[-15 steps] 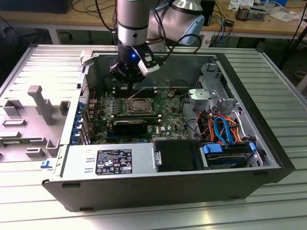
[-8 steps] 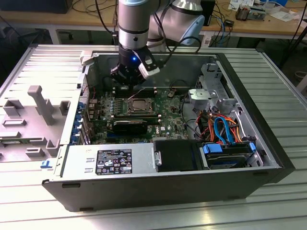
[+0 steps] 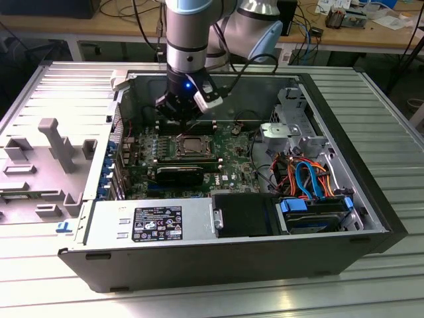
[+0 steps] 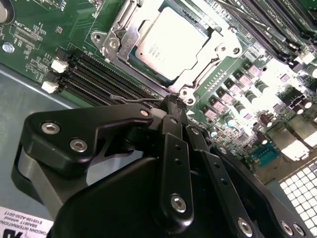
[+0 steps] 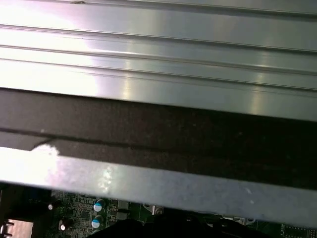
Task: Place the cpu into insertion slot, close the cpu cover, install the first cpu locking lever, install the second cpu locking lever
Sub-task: 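Install the first cpu locking lever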
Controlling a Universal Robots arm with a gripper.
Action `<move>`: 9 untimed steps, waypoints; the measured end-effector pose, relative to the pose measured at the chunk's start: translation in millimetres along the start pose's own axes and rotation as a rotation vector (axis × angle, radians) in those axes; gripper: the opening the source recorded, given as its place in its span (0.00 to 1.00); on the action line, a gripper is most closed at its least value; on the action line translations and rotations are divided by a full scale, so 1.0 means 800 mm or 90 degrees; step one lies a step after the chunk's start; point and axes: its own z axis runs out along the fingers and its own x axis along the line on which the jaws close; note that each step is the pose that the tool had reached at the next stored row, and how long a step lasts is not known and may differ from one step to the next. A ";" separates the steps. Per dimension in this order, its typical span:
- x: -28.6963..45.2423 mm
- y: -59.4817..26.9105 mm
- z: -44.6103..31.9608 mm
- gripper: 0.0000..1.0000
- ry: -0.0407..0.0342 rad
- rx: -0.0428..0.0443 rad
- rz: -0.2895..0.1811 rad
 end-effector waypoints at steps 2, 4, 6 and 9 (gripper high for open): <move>-0.0004 0.000 0.0010 0.11 0.0002 0.0004 -0.006; -0.0005 0.000 0.0012 0.11 0.0002 0.0004 -0.006; -0.0005 0.000 0.0014 0.11 0.0001 0.0003 -0.006; -0.0005 0.000 0.0016 0.11 0.0001 0.0003 -0.006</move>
